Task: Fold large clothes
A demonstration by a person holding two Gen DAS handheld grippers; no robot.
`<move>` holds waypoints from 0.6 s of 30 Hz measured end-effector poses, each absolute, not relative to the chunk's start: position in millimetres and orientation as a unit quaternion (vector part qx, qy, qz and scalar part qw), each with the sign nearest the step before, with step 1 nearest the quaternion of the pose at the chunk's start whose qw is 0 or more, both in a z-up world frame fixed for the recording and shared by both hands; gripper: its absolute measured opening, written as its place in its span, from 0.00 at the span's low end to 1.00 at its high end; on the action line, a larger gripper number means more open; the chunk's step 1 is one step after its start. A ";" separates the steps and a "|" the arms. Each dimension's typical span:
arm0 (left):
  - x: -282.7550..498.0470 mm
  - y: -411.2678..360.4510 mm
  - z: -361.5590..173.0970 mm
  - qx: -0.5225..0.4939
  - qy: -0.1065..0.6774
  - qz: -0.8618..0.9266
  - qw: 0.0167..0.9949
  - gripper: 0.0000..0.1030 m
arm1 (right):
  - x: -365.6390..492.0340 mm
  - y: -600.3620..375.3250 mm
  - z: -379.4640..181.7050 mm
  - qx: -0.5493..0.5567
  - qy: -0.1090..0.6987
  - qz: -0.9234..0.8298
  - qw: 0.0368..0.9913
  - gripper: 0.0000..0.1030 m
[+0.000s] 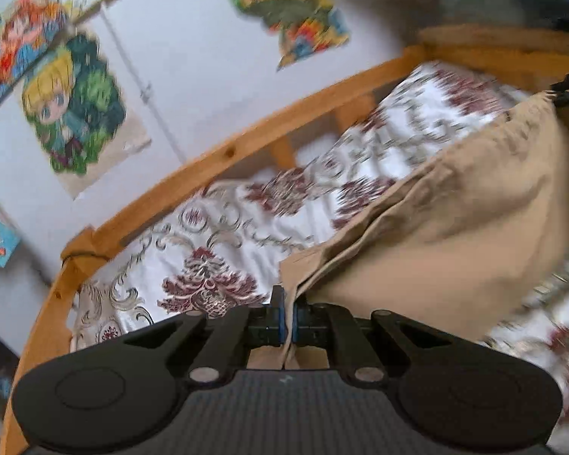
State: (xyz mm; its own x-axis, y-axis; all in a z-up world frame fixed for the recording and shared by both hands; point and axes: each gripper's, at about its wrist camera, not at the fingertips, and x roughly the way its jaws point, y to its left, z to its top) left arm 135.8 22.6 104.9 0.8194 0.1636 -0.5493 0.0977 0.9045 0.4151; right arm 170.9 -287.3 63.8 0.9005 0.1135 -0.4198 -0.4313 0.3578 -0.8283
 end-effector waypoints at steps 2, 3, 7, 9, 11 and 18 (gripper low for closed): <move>175.8 22.3 93.1 0.216 0.326 0.038 0.919 0.04 | 213.6 -280.6 58.9 -0.515 0.180 0.165 0.822 0.16; 192.6 22.9 86.5 0.211 0.340 0.047 0.915 0.04 | 231.0 -278.8 58.2 -0.497 0.196 0.164 0.829 0.21; 250.0 31.3 54.6 0.171 0.391 0.072 0.902 0.04 | 273.5 -290.4 71.5 -0.382 0.221 0.182 0.878 0.48; 268.6 36.2 37.9 0.156 0.405 0.069 0.899 0.04 | 277.1 -306.0 81.5 -0.321 0.218 0.226 0.893 0.49; 283.9 39.5 22.1 0.148 0.414 0.071 0.895 0.04 | 272.4 -320.7 91.4 -0.294 0.204 0.234 0.904 0.64; 305.4 45.8 -14.1 0.124 0.447 0.077 0.883 0.06 | 238.0 -381.0 68.0 -0.174 0.216 0.182 0.943 0.79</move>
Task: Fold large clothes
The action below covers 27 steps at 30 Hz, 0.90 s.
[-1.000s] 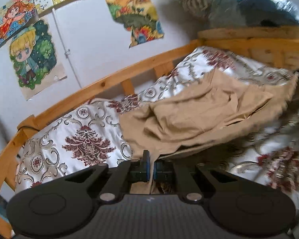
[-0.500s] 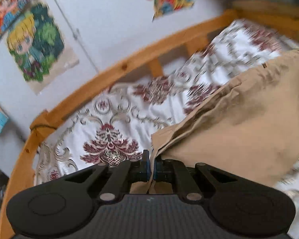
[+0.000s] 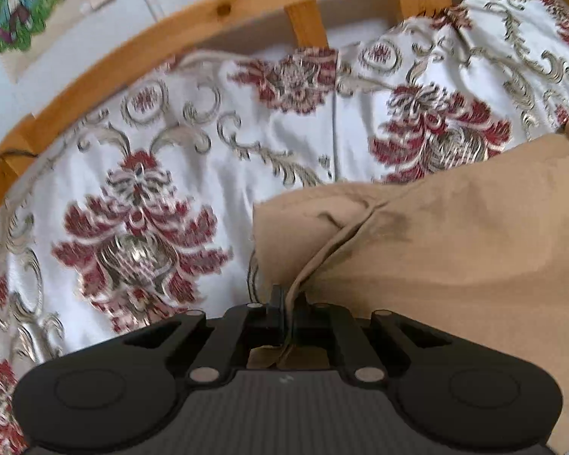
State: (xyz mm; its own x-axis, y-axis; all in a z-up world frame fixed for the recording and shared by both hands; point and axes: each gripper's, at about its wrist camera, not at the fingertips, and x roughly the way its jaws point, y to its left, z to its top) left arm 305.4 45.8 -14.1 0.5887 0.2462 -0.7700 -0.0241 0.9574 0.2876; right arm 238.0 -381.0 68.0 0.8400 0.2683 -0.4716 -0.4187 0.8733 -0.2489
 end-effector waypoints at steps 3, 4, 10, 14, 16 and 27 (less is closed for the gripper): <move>299.7 53.6 -11.8 0.098 0.456 0.077 0.881 0.24 | 244.4 -407.1 24.0 -0.084 0.277 0.111 0.951 0.79; 294.3 59.2 -7.4 0.085 0.455 0.072 0.884 0.35 | 248.6 -416.3 12.0 -0.045 0.292 0.090 0.951 0.79; 239.1 97.4 29.8 0.074 0.374 0.047 0.923 0.83 | 255.1 -443.0 -34.4 0.087 0.324 0.032 0.942 0.68; 201.4 121.8 25.8 0.061 0.362 0.066 0.928 0.86 | 249.3 -434.8 -35.8 0.041 0.312 0.029 0.949 0.43; 190.3 134.0 14.9 0.023 0.371 0.075 0.925 0.86 | 249.1 -433.2 -39.3 0.046 0.311 0.027 0.949 0.40; 192.9 115.9 -60.8 0.030 0.420 0.151 0.894 0.85 | 247.9 -398.9 -59.5 -0.114 0.292 0.004 0.950 0.40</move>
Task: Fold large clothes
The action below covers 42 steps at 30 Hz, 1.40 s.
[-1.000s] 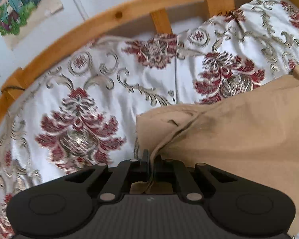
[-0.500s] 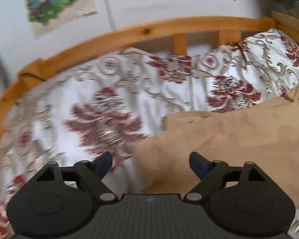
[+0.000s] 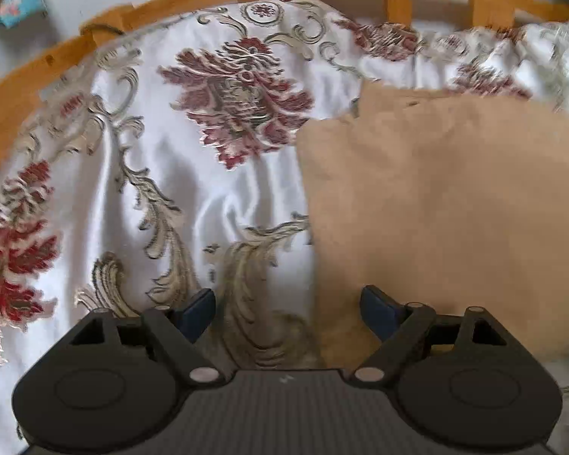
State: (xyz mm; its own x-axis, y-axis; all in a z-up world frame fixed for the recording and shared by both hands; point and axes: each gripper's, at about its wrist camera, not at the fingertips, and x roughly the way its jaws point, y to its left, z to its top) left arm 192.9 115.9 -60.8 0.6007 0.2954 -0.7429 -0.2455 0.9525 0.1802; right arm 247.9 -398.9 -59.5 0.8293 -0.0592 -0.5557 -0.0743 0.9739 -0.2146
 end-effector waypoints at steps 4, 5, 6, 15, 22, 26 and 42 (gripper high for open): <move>186.0 129.4 -52.5 -0.030 0.413 0.166 0.895 0.84 | 242.1 -398.0 -52.3 -0.101 0.293 0.002 0.951 0.41; 179.6 132.5 -47.5 -0.047 0.406 0.171 0.896 0.85 | 237.3 -402.1 -45.4 -0.074 0.298 0.007 0.952 0.46; 170.6 134.6 -42.9 -0.063 0.395 0.176 0.899 0.91 | 232.1 -405.8 -38.5 -0.048 0.303 0.012 0.952 0.56; 102.6 106.4 -26.6 -0.161 0.348 0.092 0.919 0.99 | 182.5 -398.6 -11.7 0.182 0.370 0.089 0.906 0.95; 138.2 124.8 -64.8 -0.355 0.373 0.064 0.855 0.97 | 201.2 -424.8 -45.5 0.333 0.396 0.075 0.853 0.93; 150.8 142.7 -78.7 -0.416 0.365 0.136 0.822 0.64 | 207.2 -433.9 -51.9 0.349 0.391 0.042 0.850 0.80; 128.5 135.0 -52.2 -0.316 0.316 0.185 0.875 0.12 | 190.4 -403.2 -22.5 0.117 0.323 0.010 0.939 0.38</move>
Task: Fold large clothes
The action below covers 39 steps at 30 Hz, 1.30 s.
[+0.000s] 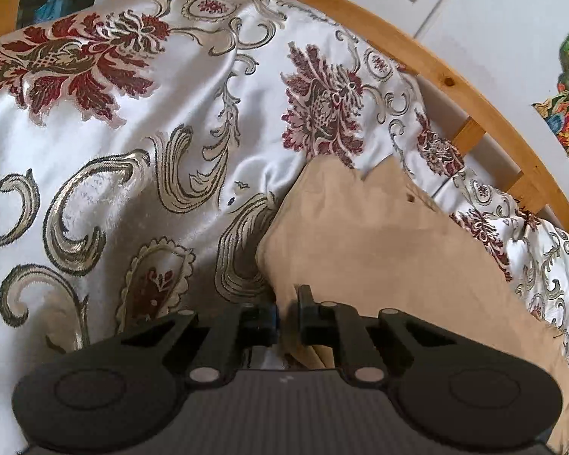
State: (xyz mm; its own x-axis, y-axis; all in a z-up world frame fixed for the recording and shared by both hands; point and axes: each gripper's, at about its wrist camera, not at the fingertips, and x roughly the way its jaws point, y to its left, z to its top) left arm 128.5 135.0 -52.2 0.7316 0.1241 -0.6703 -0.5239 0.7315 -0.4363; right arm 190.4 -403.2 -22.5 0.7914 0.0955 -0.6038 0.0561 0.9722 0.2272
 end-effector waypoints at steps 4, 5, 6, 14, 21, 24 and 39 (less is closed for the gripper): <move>127.4 140.1 -52.1 -0.327 0.314 0.182 0.873 0.20 | 187.5 -333.9 -12.7 -0.063 0.243 0.113 0.961 0.45; 125.2 140.9 -52.9 -0.332 0.310 0.179 0.873 0.25 | 190.9 -316.2 -13.7 -0.089 0.236 0.144 0.957 0.42; 120.7 141.4 -52.6 -0.333 0.309 0.174 0.874 0.35 | 196.2 -298.3 -14.4 -0.107 0.230 0.173 0.952 0.42; 101.3 114.8 -53.1 -0.292 0.325 0.103 0.894 0.72 | 279.2 -170.7 -49.6 -0.193 0.231 0.204 0.931 0.41; 99.5 104.8 -57.5 -0.266 0.342 0.059 0.899 0.80 | 256.4 -126.3 -113.3 -0.328 0.170 0.186 0.910 0.06; 105.9 108.1 -57.6 -0.289 0.334 0.064 0.895 0.83 | 260.8 -134.2 -97.8 -0.296 0.195 0.200 0.913 0.05; 122.0 98.9 -62.2 -0.304 0.327 0.124 0.886 0.99 | 182.8 -181.3 -99.5 -0.249 0.203 0.191 0.927 0.34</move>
